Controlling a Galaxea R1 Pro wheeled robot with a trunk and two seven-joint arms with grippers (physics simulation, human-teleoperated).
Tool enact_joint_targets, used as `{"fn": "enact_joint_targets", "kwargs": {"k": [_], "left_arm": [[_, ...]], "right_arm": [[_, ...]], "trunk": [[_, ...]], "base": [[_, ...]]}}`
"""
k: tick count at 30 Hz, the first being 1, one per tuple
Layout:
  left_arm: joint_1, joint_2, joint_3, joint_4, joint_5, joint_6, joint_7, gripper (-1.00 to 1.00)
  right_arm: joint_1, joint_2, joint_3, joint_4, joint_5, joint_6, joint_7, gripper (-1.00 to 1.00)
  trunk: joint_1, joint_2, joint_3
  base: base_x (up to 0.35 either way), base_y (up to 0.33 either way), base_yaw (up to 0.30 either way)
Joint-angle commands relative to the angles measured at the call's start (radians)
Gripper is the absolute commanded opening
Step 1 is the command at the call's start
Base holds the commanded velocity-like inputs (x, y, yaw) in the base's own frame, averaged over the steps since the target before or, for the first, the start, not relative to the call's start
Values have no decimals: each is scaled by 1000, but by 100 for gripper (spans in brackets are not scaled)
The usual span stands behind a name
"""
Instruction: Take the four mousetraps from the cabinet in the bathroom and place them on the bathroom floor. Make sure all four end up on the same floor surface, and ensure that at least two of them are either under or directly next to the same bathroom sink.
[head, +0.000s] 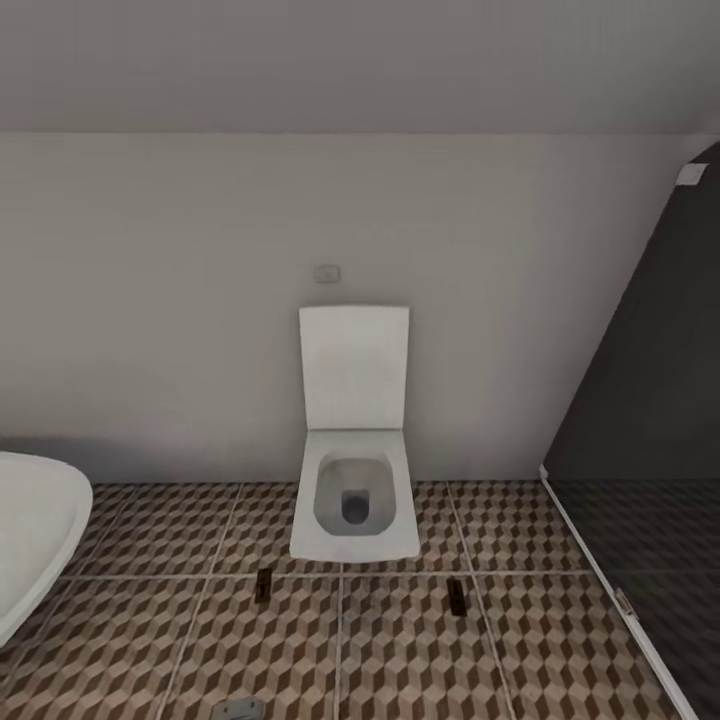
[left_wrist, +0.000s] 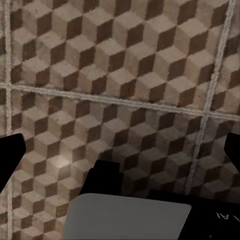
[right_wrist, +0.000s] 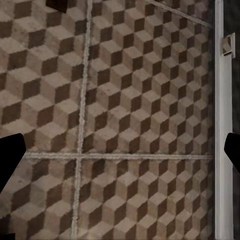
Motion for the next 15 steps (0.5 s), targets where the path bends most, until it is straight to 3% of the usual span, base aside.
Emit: {"fn": "enact_joint_targets", "kwargs": {"k": [1, 15], "left_arm": [[-2, 1, -7, -4, 7, -6, 5, 100], [4, 3, -7, 6, 7, -8, 10, 100]], "right_arm": [[0, -1, 8, -2, -9, -1, -4, 100], [0, -1, 8, -2, -9, -1, -4, 100]], "trunk": [[-4, 7, 2], [-58, 105, 46]], "base": [[0, 0, 0], [0, 0, 0]]}}
